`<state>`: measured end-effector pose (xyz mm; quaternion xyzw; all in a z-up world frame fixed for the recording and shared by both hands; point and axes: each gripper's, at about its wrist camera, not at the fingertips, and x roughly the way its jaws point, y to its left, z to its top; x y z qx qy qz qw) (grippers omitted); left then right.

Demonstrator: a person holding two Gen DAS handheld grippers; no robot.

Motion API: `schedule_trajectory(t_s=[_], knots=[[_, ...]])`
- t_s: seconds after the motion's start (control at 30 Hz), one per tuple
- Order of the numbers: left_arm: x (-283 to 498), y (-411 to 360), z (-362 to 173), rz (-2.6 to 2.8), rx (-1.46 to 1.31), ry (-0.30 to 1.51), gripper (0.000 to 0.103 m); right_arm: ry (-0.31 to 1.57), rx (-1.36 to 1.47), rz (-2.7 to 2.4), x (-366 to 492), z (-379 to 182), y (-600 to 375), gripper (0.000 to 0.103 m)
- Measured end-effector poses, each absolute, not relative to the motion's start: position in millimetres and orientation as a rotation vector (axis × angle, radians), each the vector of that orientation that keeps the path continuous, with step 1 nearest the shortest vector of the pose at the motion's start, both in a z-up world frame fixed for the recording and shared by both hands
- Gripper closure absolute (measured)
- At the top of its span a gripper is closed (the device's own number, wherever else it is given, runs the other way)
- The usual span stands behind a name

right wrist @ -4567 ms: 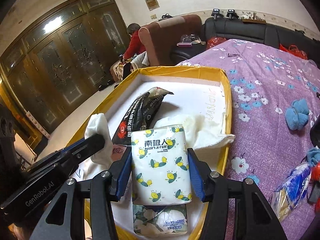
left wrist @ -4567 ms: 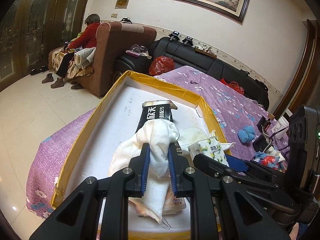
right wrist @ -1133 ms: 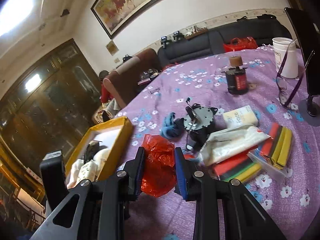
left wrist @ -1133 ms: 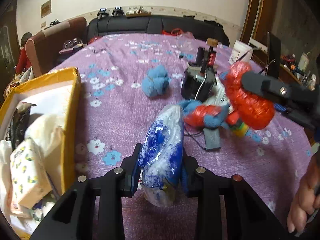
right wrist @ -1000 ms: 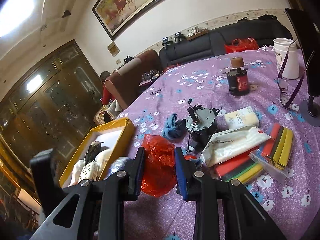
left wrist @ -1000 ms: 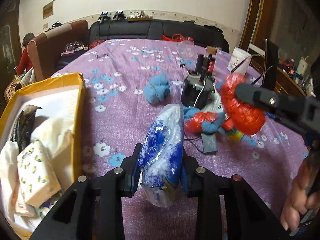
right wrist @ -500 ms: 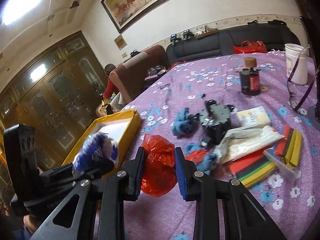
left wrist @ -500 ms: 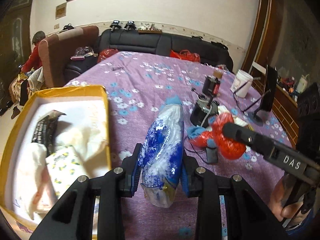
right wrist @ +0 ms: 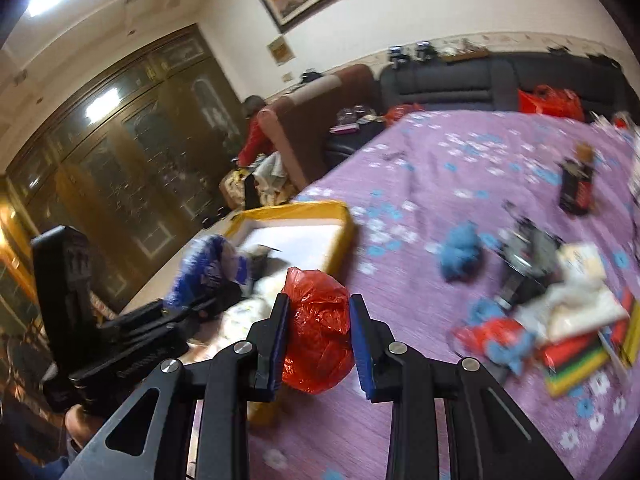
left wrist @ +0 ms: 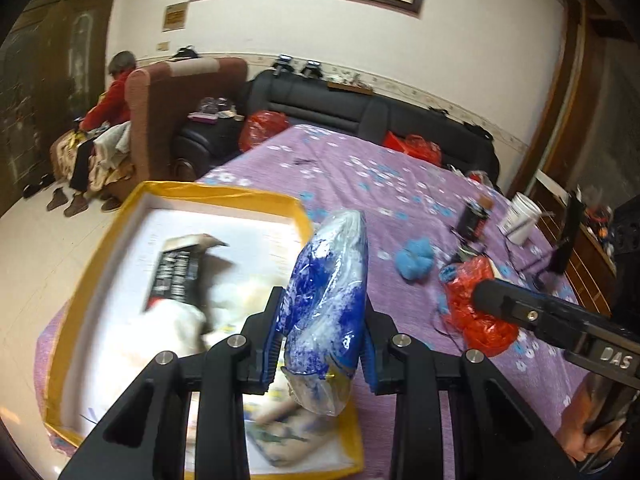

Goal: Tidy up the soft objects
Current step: 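Carry the blue-patterned bag to the box with the left gripper while the right gripper carries the red bag, then lower both bags into the box and open both grippers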

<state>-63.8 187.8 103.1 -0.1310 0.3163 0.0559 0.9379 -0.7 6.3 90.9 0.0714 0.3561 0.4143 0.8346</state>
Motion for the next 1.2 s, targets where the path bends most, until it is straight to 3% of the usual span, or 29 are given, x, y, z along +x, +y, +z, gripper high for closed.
schedule_trajectory(t_s=[0.43,0.83,1.07,1.13,1.2], knots=[[-71,262,91,0.243,-0.336,0.651,0.071,0.798,0.087,0.931,22,91,106,0.071],[-47,297,65,0.270,-0.407,0.741,0.071,0.917,0.049,0.887,73,55,168,0.070],[-46,299,58,0.279,-0.421,0.751,0.070,0.931,0.024,0.878,80,44,182,0.062],[-48,297,59,0.279,-0.418,0.751,0.066,0.930,0.024,0.881,80,44,180,0.059],[-49,295,62,0.280,-0.418,0.736,0.056,0.922,0.019,0.881,78,44,179,0.058]])
